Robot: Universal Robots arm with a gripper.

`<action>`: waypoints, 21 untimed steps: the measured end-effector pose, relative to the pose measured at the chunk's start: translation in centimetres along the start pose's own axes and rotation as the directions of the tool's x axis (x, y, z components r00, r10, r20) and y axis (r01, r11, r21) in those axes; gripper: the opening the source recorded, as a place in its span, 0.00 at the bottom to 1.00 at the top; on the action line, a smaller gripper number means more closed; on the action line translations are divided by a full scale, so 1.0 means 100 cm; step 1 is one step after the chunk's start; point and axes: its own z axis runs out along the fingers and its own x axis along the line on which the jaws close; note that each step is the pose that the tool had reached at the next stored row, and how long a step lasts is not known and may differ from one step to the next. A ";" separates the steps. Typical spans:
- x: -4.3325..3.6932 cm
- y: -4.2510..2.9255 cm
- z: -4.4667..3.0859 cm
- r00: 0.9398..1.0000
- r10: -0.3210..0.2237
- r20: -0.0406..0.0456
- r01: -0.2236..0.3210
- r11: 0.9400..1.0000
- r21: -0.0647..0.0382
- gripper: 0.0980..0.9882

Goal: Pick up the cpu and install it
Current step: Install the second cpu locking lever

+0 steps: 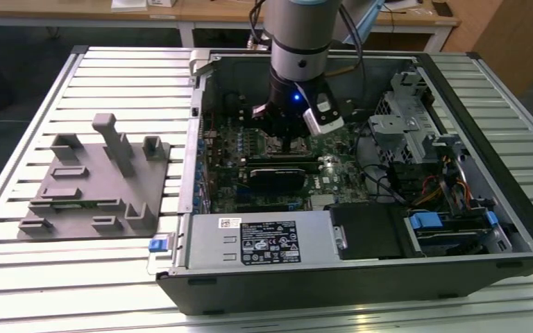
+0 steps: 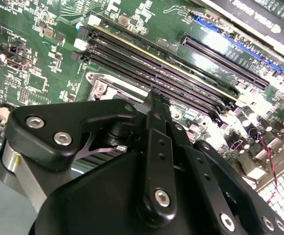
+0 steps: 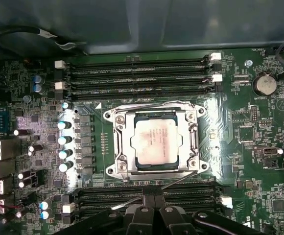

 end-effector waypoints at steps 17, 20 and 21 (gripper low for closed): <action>0.0033 -0.0071 0.0041 1.000 0.000 -0.004 -0.001 0.999 -0.054 0.01; 0.0040 -0.0096 0.0049 1.000 0.000 -0.004 -0.001 0.998 -0.058 0.01; 0.0049 -0.0111 0.0052 1.000 0.001 -0.004 -0.001 0.998 -0.059 0.01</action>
